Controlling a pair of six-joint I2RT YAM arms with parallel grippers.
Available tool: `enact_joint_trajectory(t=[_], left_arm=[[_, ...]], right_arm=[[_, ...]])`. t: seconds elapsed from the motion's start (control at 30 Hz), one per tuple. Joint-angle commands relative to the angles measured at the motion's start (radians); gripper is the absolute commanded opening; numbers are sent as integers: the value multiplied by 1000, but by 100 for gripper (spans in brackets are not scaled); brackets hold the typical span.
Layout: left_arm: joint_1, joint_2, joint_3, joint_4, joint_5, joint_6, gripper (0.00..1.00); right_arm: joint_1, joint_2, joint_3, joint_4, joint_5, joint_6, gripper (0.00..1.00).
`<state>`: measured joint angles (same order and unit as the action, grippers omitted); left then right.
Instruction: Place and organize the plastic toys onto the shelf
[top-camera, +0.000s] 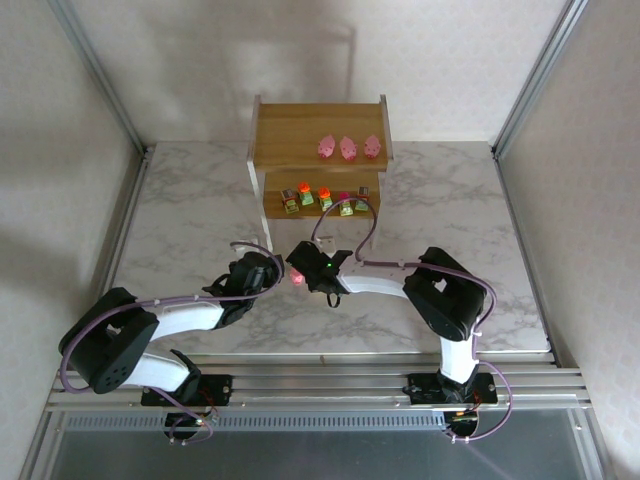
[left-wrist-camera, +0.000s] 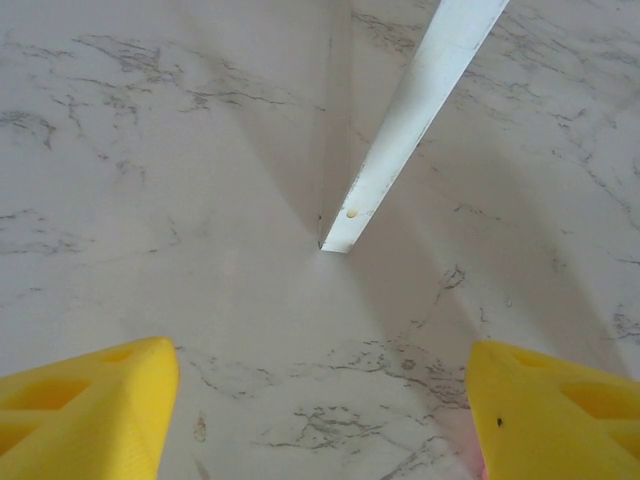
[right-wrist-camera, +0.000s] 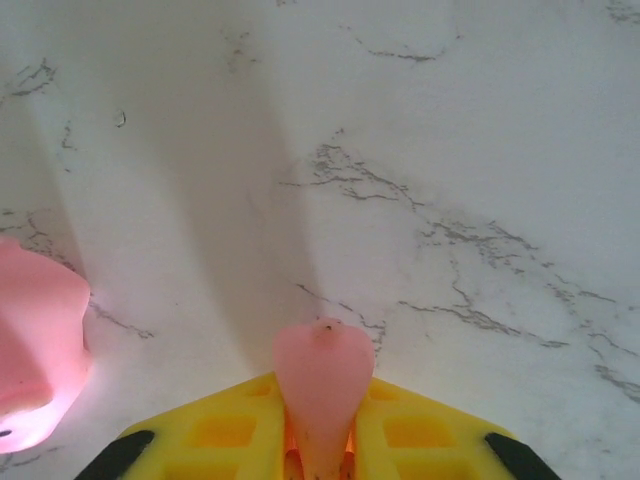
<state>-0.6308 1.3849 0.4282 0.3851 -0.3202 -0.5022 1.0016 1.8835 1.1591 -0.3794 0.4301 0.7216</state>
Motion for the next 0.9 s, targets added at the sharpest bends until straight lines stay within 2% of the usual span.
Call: enact_joint_trajectory(t=[0.0, 0.43, 0.87], left_arm=[[9, 0, 9, 1, 5, -16, 75], [9, -2, 11, 1, 7, -17, 75], [9, -6, 14, -3, 15, -17, 75]], right_arm=[[20, -60, 39, -62, 55, -8, 18], [104, -224, 188, -260, 137, -52, 16], [167, -289, 506, -435, 216, -182, 15]])
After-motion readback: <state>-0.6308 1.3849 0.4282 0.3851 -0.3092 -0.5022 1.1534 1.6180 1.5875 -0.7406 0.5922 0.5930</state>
